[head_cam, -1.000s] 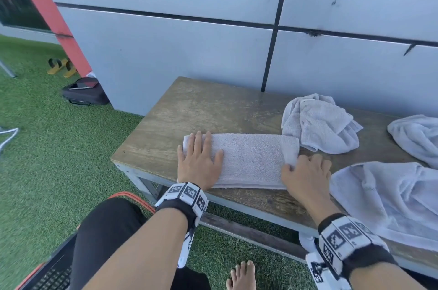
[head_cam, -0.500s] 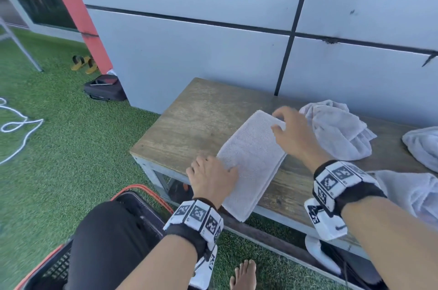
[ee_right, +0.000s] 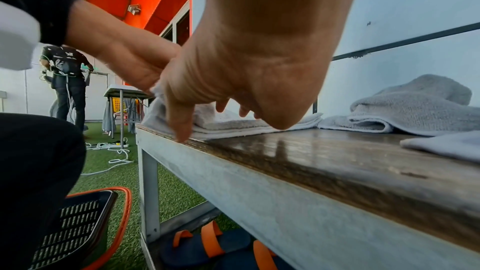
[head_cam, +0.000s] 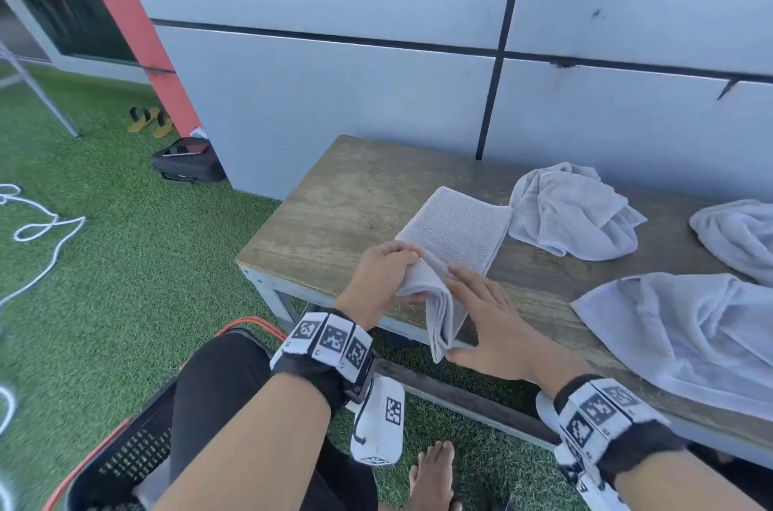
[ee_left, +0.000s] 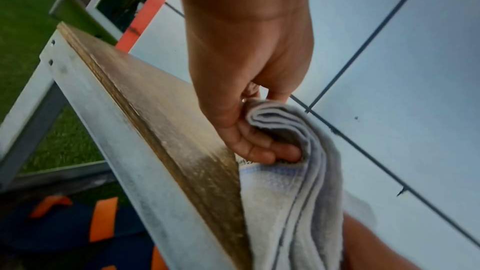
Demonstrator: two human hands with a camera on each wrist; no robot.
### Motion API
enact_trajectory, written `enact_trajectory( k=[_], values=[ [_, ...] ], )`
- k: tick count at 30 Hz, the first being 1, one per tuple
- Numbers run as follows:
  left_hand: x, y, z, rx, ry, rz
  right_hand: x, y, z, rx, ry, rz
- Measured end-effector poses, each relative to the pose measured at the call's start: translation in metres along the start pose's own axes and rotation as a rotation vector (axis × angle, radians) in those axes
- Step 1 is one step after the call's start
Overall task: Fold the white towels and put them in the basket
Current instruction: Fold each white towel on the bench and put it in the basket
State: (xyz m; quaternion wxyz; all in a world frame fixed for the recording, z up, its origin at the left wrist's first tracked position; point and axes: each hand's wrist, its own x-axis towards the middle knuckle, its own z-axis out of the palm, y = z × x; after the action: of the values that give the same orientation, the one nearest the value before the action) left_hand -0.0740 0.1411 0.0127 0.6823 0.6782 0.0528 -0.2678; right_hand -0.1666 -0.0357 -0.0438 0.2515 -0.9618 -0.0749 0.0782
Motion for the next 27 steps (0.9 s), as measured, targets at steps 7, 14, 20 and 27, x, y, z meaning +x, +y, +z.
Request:
enact_trajectory(
  k=[7, 14, 20, 27],
  values=[
    [-0.01, 0.022, 0.01, -0.387, -0.161, -0.068, -0.008, -0.028, -0.012, 0.467, 0.26, 0.16],
    [-0.011, 0.012, -0.006, 0.566, -0.005, 0.266, -0.016, -0.023, -0.036, 0.591, 0.45, 0.213],
    [-0.014, -0.011, -0.012, 0.518, 0.063, 0.358, -0.018, -0.015, -0.036, 0.558, 0.424, 0.304],
    [-0.002, -0.035, -0.01, 0.665, 0.082, 0.326, -0.013, -0.012, -0.026, 0.608, 0.362, 0.4]
  ],
)
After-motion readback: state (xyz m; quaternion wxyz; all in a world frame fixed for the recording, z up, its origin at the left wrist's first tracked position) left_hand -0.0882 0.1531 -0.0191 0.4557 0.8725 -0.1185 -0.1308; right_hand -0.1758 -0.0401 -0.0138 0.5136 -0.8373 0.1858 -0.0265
